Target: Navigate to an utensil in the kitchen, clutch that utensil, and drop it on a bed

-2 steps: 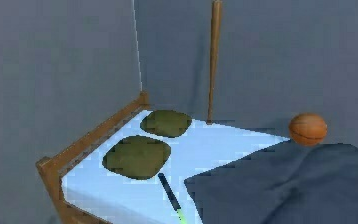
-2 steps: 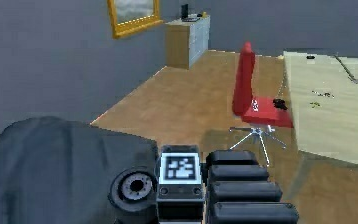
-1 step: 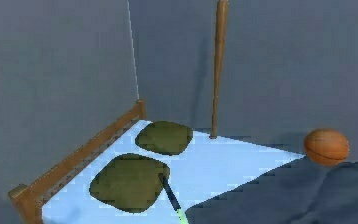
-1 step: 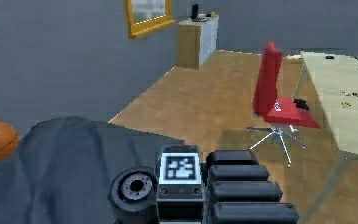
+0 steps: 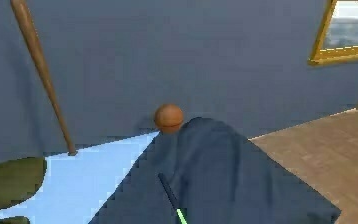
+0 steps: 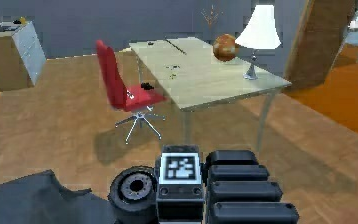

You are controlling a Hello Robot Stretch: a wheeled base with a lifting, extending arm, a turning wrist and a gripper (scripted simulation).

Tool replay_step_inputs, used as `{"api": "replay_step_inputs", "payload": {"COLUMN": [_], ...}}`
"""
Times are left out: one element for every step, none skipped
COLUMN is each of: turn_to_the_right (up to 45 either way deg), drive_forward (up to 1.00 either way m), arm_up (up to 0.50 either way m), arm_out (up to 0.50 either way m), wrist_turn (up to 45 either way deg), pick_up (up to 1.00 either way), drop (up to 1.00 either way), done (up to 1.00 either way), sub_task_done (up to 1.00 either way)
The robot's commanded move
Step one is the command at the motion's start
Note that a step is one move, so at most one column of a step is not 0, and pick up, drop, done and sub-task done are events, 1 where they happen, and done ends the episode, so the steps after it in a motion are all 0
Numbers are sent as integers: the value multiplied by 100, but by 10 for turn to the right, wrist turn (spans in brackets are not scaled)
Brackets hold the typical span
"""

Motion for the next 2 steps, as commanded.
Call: {"api": "replay_step_inputs", "payload": {"turn_to_the_right": [450, 450], "drive_forward": [0, 0], "arm_up": [0, 0], "arm_out": [0, 0], "wrist_turn": [0, 0], "pick_up": [0, 0], "drop": [0, 0], "done": [0, 0], "sub_task_done": [0, 0]}}
